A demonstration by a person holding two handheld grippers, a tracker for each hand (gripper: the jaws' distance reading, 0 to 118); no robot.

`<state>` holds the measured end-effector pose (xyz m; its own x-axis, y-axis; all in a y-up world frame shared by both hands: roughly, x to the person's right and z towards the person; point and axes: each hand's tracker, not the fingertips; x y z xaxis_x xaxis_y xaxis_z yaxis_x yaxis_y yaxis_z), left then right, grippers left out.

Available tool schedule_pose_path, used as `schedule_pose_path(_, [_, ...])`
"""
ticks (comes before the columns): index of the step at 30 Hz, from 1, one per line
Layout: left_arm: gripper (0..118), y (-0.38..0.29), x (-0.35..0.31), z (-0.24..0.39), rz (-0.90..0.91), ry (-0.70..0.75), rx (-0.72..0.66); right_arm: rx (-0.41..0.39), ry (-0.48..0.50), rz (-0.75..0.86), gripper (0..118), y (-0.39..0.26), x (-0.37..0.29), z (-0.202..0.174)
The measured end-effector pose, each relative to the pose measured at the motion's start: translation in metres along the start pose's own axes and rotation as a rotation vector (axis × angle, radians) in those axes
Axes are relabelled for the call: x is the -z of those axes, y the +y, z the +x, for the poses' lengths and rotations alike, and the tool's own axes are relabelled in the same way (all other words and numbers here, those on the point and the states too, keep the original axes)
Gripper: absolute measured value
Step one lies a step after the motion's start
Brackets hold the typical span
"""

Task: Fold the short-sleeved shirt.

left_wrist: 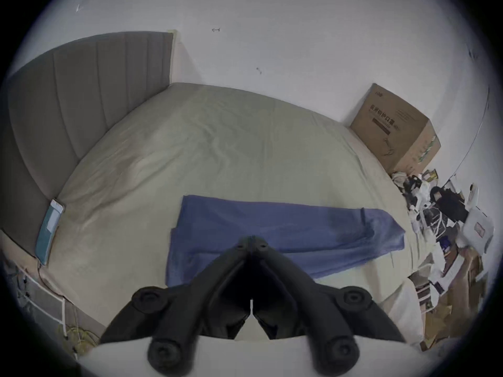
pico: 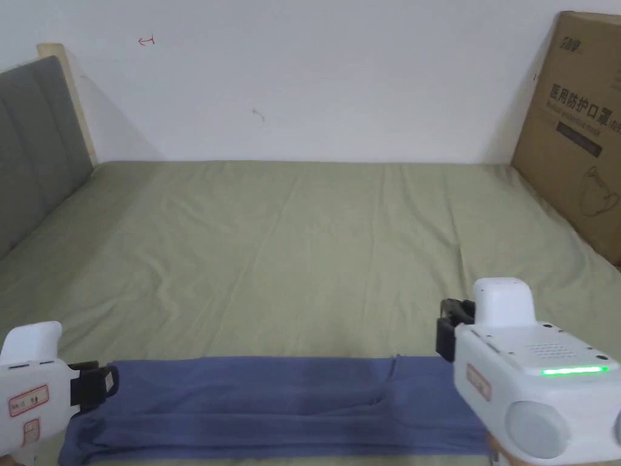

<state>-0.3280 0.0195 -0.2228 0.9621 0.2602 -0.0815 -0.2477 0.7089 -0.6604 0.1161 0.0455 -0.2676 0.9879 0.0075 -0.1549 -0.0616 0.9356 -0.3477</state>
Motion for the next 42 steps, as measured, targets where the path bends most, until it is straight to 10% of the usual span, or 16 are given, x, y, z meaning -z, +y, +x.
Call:
schedule_pose_path(14, [4,-0.010,-0.007,-0.075,-0.011,-0.115,-0.225,-0.020,-0.058,0.106,1,0.009,0.016,-0.088])
schedule_pose_path(18, [116,-0.014,0.026,-0.115,-0.082,-0.177,-0.371,-0.033,-0.047,0.068,1,0.001,0.022,-0.097])
schedule_pose_path(19, [118,-0.017,0.037,-0.125,-0.097,-0.202,-0.405,-0.028,-0.038,0.053,1,0.000,0.024,-0.099])
schedule_pose_path(32, [114,-0.039,0.146,-0.165,-0.158,-0.533,-0.761,-0.037,-0.023,-0.035,1,0.000,0.064,-0.121])
schedule_pose_path(34, [91,-0.032,0.150,-0.158,-0.175,-0.527,-0.709,-0.033,-0.019,-0.047,1,0.000,0.068,-0.123])
schedule_pose_path(36, [5,-0.023,0.148,-0.150,-0.220,-0.480,-0.641,-0.033,-0.018,-0.050,1,-0.002,0.068,-0.123])
schedule_pose_path(42, [5,-0.024,0.152,-0.139,-0.320,-0.404,-0.613,0.022,-0.008,-0.093,1,-0.011,0.068,-0.120])
